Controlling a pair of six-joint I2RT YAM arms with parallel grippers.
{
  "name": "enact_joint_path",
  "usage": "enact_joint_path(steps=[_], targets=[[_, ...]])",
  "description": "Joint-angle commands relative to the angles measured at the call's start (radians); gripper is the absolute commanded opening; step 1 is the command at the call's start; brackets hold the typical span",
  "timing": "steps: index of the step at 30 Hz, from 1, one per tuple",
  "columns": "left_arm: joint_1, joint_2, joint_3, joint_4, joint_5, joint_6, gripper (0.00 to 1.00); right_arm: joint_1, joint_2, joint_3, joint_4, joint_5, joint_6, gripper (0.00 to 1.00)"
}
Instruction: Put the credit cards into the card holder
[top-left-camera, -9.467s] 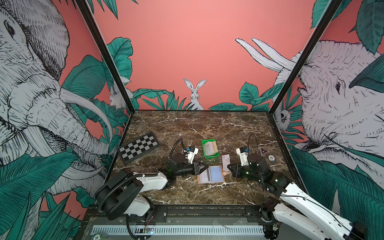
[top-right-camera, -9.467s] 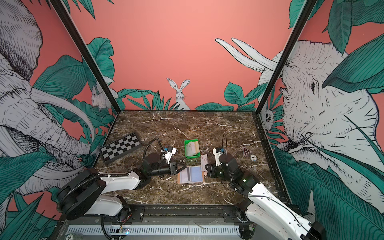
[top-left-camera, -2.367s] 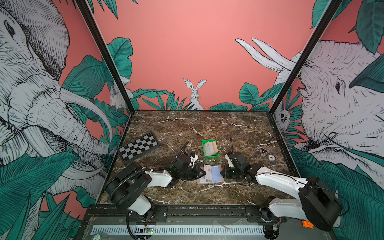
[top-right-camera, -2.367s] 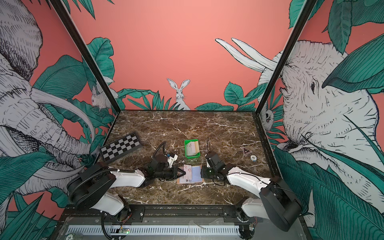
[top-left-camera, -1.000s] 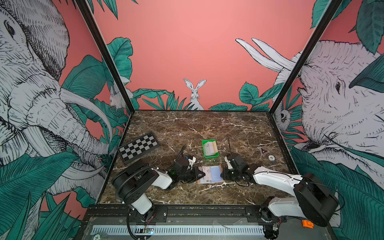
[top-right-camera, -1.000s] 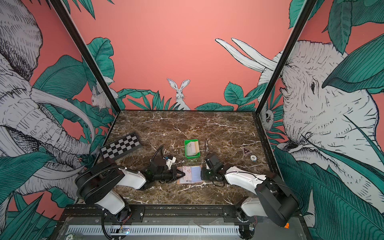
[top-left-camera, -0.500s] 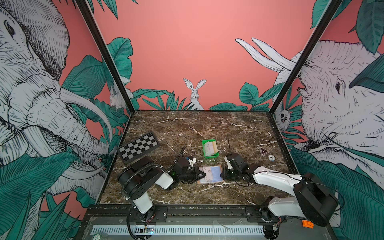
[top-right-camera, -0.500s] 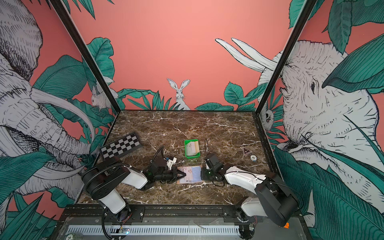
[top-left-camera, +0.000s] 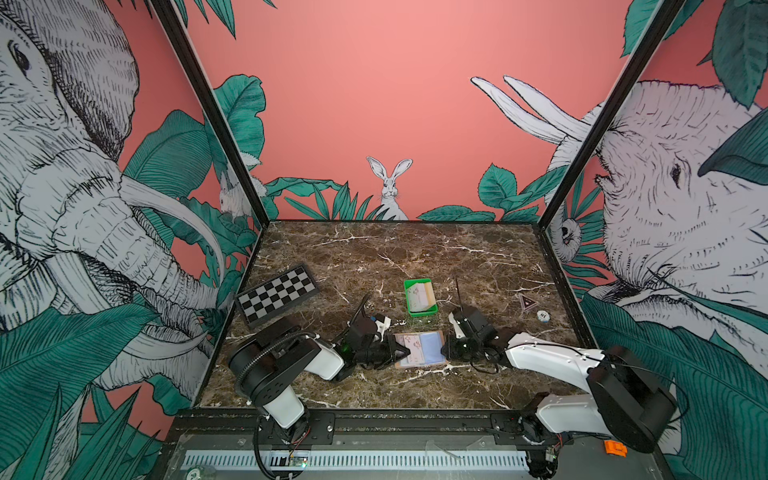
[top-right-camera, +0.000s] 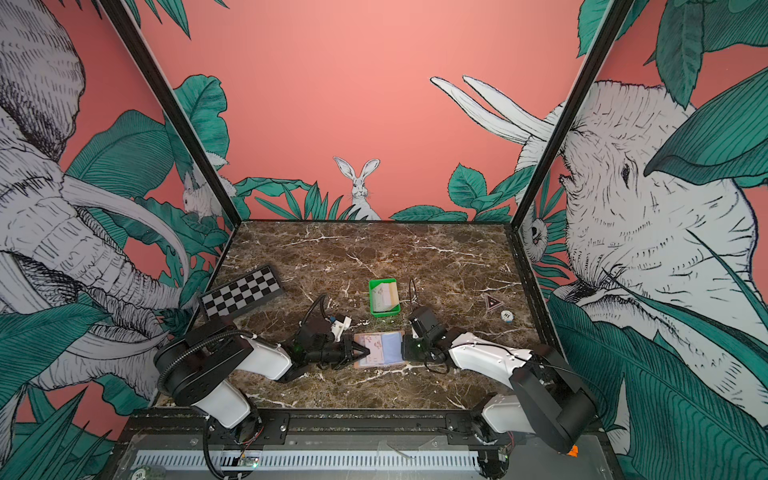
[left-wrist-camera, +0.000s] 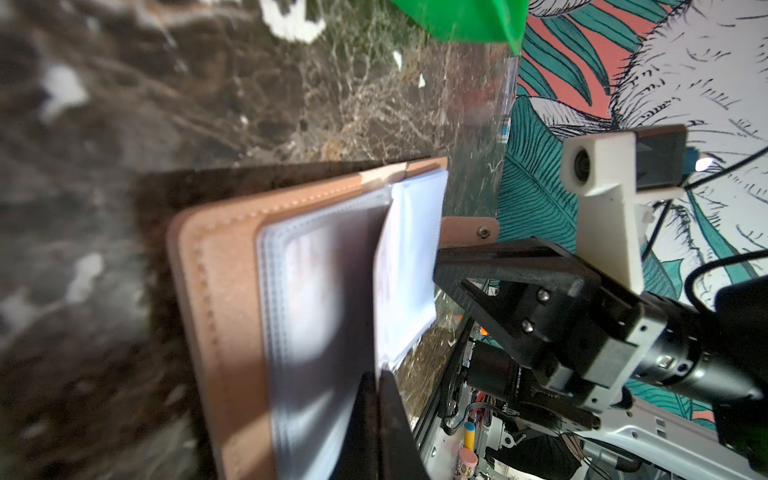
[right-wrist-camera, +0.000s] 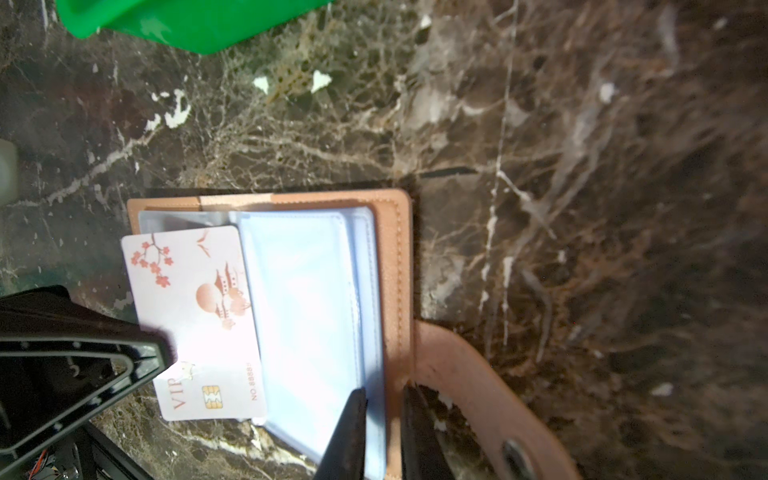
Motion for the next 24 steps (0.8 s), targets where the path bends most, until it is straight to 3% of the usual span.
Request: enact_joint_path(steps=[1,24], targets=[[-0.001,0.009,-0.001,-0.016,0.011,-0.006,0.0,0.007,0.017,0.007,-0.035,0.022,-0.01,0.17],[-0.011,0.072,0.017,0.049,0.026,-0.008,0.0,0.007,0.001,-0.002,-0.04,0.035,-0.003,0.17]])
